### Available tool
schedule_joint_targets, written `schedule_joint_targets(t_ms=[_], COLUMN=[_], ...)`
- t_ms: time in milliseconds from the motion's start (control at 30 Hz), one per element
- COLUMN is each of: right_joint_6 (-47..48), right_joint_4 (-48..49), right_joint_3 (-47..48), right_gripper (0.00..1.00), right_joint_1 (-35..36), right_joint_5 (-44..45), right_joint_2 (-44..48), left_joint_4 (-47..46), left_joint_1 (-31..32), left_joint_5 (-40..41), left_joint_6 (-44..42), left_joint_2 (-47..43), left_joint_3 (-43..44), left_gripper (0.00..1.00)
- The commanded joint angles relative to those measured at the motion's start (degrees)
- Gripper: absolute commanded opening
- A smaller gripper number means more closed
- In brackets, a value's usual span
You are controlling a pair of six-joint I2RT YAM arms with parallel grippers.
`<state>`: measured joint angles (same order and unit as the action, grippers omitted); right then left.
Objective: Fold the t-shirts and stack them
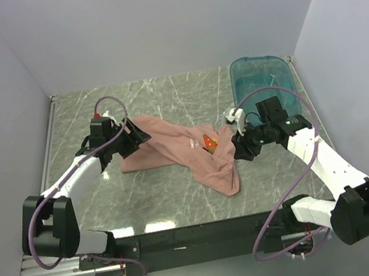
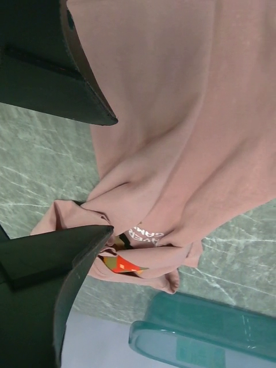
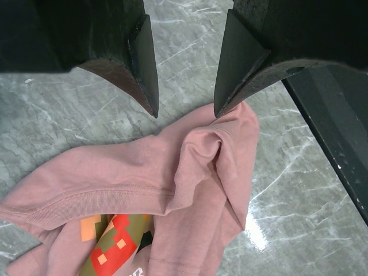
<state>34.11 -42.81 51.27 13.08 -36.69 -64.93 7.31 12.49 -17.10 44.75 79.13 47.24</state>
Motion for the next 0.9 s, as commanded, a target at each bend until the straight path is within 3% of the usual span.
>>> schedule_joint_targets(t_ms=[0,867], right_joint_6=[-0.3,-0.4], right_joint_4=[1.7,1.7], right_joint_3=[-0.6,-0.6], right_gripper=[0.50,0.51], right_joint_1=[-0.4,-0.5], right_joint_5=[-0.5,-0.4], right_joint_2=[2.0,1.9], left_joint_4=[-0.2,0.8], left_joint_1=[0.8,1.0], left_joint_5=[2.2,3.9], left_joint_6=[0.3,-2.7], left_joint_2=[1.5,5.9], left_joint_3=[3.6,6.8], left_gripper=[0.75,0.75])
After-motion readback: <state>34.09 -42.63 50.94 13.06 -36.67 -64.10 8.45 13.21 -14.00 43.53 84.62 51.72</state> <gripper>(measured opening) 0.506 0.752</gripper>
